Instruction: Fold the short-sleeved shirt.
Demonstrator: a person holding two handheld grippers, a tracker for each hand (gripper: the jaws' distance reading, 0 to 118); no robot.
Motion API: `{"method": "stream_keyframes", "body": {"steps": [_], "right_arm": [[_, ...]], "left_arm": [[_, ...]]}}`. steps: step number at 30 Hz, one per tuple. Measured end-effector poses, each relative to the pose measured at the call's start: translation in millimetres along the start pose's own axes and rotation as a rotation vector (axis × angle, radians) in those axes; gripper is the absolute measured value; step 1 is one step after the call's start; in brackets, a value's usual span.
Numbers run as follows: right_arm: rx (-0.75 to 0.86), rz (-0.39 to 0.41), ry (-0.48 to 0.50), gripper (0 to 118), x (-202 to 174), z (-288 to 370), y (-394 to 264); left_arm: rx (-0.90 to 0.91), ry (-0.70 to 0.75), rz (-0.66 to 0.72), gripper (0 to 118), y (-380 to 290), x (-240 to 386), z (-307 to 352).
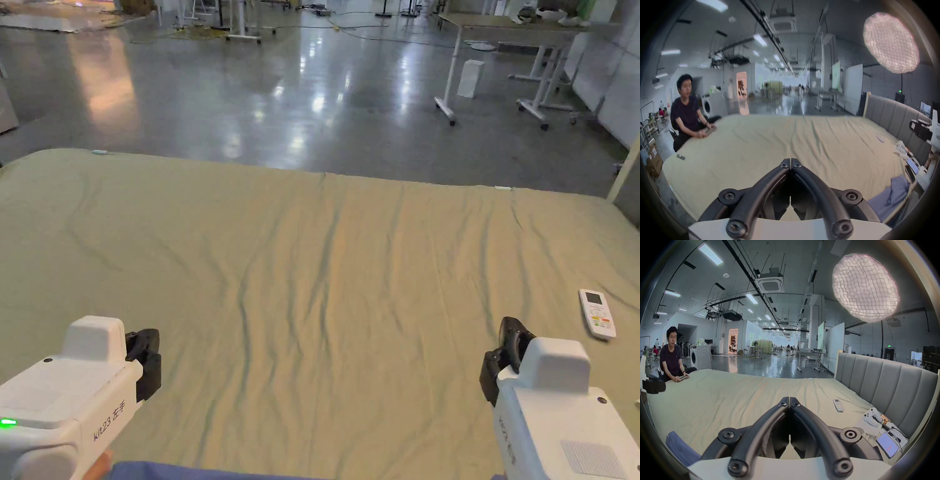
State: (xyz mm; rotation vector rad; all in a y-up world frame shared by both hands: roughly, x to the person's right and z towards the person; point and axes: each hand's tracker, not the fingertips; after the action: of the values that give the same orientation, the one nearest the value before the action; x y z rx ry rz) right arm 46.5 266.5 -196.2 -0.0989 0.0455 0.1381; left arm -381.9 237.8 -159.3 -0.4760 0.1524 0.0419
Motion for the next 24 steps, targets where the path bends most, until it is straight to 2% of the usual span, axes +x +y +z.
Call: {"method": "stream_keyframes", "body": {"steps": [2,6,10,11,12,13,14,15,16,20,24], "right_arm": [[-0.022,-0.007,0.006,0,2,0,-5],[-0.046,0.025,0.006,0,4,2,-10],[-0.084,0.039,0.010,0,7,0,-17],[-0.096,0.036,0.011,0,7,0,-18],[-0.107,0.036,0.012,0,7,0,-18],[-0.113,0.037,0.012,0,7,0,-19],[-0.118,0.037,0.013,0,6,0,-20],[-0.122,0.039,0.015,0,6,0,-20],[-0.128,0.042,0.016,0,6,-1,-24],[-0.138,0.053,0.024,0,1,3,-24],[-0.150,0.058,0.026,0,-1,5,-26]], "left_arm": [[-0.106,-0.043,0.036,0,-15,-26,-9],[-0.280,-0.139,0.205,0,-44,-78,-20],[-0.446,-0.251,0.276,3,-72,-113,-27],[-0.483,-0.286,0.308,12,-78,-118,-27],[-0.519,-0.317,0.335,27,-85,-123,-29],[-0.519,-0.321,0.346,56,-91,-131,-34],[-0.498,-0.315,0.359,78,-97,-138,-40],[-0.515,-0.352,0.381,93,-104,-142,-43],[-0.528,-0.384,0.412,99,-110,-144,-47],[-0.598,-0.485,0.583,99,-138,-158,-75],[-0.539,-0.593,0.627,98,-144,-159,-83]]}}
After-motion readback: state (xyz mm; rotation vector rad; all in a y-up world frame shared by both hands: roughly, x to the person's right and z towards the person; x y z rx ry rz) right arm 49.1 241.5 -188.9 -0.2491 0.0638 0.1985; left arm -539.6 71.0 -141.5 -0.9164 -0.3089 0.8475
